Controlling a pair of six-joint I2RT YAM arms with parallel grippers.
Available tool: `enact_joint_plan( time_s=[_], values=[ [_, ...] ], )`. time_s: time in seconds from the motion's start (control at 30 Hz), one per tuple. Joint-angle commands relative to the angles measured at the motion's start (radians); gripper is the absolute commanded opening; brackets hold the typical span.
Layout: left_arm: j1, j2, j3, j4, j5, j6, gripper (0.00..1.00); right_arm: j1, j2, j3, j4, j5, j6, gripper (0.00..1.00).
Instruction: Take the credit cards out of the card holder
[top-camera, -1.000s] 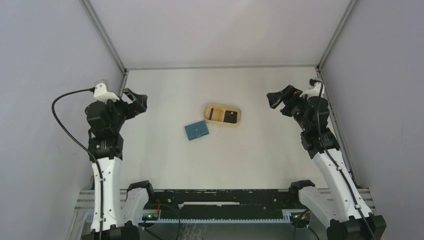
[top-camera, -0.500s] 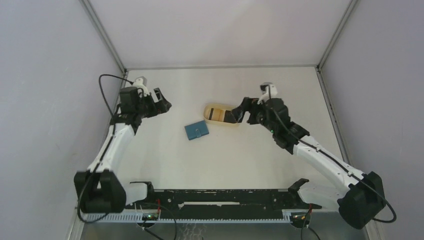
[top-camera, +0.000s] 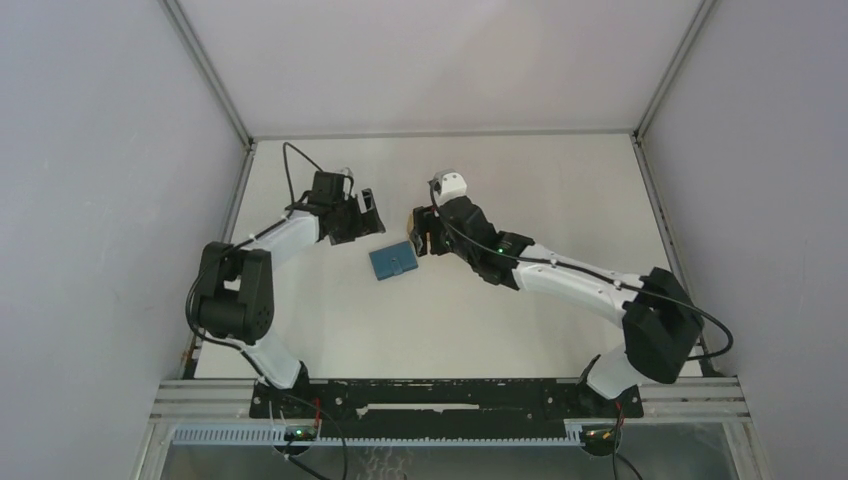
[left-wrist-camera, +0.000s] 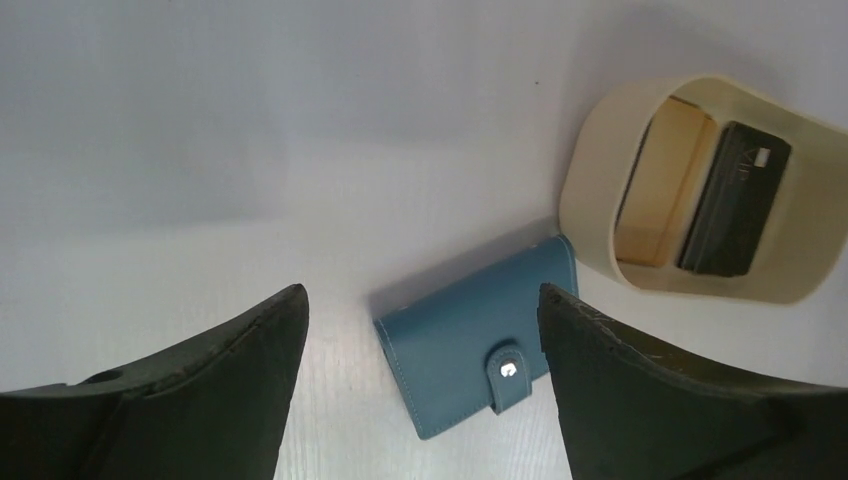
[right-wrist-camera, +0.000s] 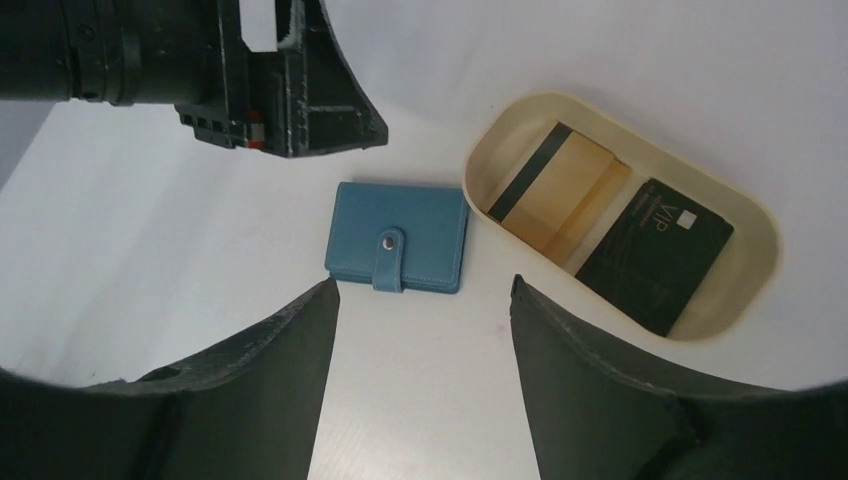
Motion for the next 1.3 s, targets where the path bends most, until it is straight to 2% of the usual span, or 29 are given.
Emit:
enact_joint_plan(
  time_s=[0.0,0.2,0.43,0.83,1.1,1.27],
  values=[
    [-0.014,0.072,0.084,0.035,-0.08,-0.03,0.88,0.006,0.093,0.107,-0.024,-0.012,0.003,0.69],
    [-0.015,0.148,0.15,0.01,-0.127,0.011,0.86,-0.021,0.225,0.193,-0.117,-0.104,0.065,0.52],
    [-0.024,0.155,0.097,0.078,-0.099,-0.003,0.79,-0.085,0.348,0.252,-0.179,-0.223,0.151,0.43],
    [-0.111,0.09,-0.156,0.241,-0.069,-0.102,0.75,-0.207,0.438,0.322,-0.181,-0.26,0.139,0.44],
    [-0.16,0.017,-0.251,0.28,-0.068,-0.167,0.75,-0.207,0.457,0.359,-0.195,-0.27,0.124,0.45],
    [-0.173,-0.04,-0.309,0.282,-0.061,-0.203,0.75,-0.139,0.382,0.31,-0.157,-0.255,0.072,0.49]
  ],
)
